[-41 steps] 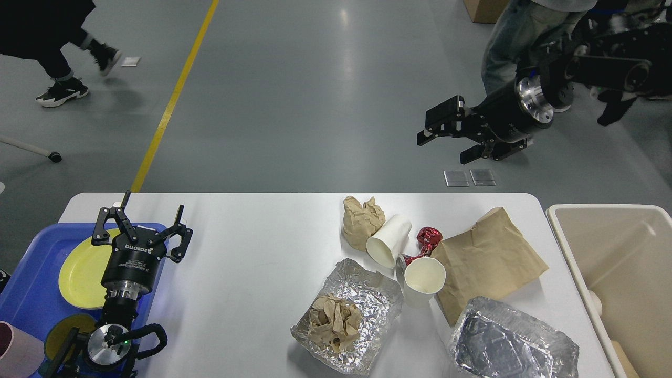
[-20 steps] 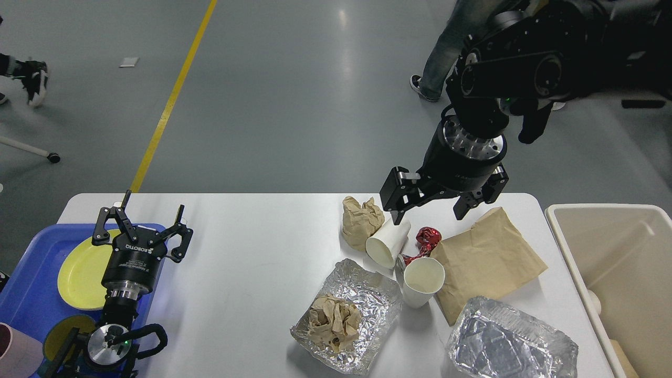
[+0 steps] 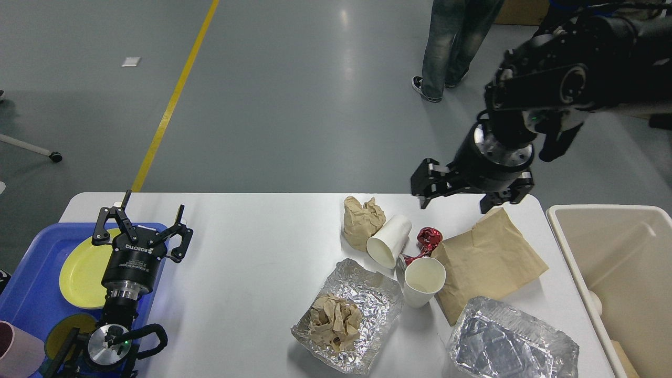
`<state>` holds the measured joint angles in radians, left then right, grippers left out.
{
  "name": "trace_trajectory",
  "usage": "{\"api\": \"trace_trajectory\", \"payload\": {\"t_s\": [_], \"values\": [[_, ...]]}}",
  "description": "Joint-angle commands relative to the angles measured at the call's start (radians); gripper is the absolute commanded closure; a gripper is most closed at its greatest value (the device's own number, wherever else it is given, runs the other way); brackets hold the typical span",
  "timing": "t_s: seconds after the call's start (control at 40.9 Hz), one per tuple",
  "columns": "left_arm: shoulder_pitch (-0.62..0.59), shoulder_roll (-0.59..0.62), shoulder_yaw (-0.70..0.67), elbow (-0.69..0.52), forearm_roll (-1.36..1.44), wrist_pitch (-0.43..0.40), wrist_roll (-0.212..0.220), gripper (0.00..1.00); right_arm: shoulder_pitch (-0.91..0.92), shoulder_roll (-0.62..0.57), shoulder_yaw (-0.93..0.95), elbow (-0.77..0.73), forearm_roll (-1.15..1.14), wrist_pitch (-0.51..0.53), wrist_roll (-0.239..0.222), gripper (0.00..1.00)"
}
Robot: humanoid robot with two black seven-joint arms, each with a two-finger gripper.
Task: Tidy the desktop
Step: 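Move the right gripper down toward the brown paper bag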
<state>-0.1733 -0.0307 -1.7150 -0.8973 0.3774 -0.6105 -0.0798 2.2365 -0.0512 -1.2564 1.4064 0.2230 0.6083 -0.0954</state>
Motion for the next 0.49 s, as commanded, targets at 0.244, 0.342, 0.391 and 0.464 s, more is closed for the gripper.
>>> {"api": "trace_trajectory", "payload": {"t_s": [0.244,0.342,0.391,0.464], "values": [[0.0,0.002,0.0,0.0,0.0,0.0,0.0,0.04,-0.526,-0.197,-0.094,-0.426,-0.03,-0.121,0.042,0.0],[0.0,0.002,0.0,0.0,0.0,0.0,0.0,0.04,-0.61,-0.223,-0.054,-0.503,0.059,-0.108,0.04,0.0],[0.0,0.002,0.0,0.0,0.0,0.0,0.0,0.04,-0.649,-0.223,-0.04,-0.533,0.104,-0.11,0.039,0.0],[0.0,0.002,0.0,0.001,0.0,0.0,0.0,0.04,-0.699,-0.21,-0.029,-0.582,0.139,-0.12,0.034,0.0]]}}
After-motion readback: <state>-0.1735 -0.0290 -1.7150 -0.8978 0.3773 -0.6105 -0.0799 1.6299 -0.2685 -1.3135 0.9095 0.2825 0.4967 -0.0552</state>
